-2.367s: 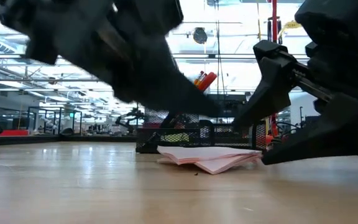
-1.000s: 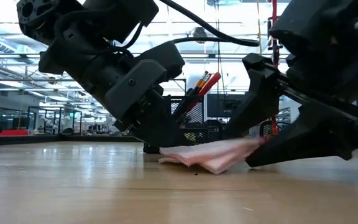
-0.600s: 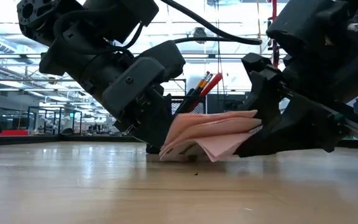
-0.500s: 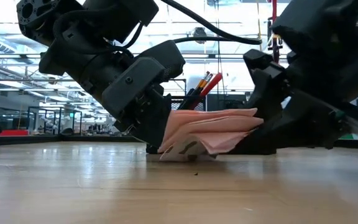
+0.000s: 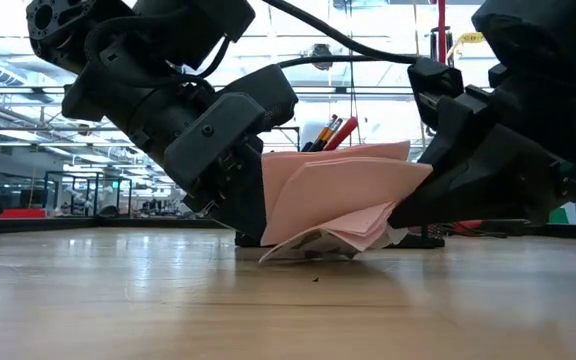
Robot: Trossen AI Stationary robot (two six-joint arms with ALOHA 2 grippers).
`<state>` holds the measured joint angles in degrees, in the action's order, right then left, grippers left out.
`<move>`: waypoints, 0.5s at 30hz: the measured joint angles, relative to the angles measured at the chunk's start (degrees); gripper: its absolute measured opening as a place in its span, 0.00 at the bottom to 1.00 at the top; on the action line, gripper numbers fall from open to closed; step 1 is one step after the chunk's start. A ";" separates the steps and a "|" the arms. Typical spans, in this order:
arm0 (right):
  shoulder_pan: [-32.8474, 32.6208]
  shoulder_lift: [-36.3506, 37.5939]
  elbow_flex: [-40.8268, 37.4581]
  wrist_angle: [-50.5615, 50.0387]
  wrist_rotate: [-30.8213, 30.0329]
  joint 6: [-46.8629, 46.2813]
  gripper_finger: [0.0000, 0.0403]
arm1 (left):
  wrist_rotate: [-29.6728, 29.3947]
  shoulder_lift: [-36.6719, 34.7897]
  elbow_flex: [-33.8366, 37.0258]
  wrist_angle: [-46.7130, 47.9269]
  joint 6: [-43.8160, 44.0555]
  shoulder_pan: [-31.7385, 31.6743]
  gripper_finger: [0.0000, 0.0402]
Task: Pick and place office supplies into organizer
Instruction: Put the pink sticky notes into the black desk organizer
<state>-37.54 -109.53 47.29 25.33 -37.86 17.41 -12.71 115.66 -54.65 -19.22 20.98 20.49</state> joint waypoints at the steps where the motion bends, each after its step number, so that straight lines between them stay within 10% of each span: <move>1: -0.12 0.08 0.00 -0.03 -0.44 0.00 0.03 | 0.00 0.00 0.00 0.00 -0.07 0.00 0.04; 15: -7.15 4.80 3.21 -3.57 -19.74 8.12 0.03 | -1.34 -0.06 0.00 0.93 -4.00 0.28 0.02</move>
<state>-44.70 -104.73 50.49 21.76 -57.60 25.53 -14.05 115.60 -54.65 -18.30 16.98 20.77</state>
